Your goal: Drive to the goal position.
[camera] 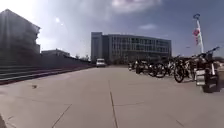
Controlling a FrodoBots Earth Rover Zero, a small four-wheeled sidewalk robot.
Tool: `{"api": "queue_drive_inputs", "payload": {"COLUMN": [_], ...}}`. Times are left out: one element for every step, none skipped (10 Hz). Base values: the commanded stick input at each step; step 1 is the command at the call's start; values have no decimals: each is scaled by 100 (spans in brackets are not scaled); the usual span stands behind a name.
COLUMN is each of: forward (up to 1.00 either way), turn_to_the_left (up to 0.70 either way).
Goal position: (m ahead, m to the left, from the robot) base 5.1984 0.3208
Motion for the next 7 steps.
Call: {"api": "queue_drive_inputs", "payload": {"forward": [100,100,100,100,100,100,100], "turn_to_the_left": [0,0,0,0,0,0,18]}}
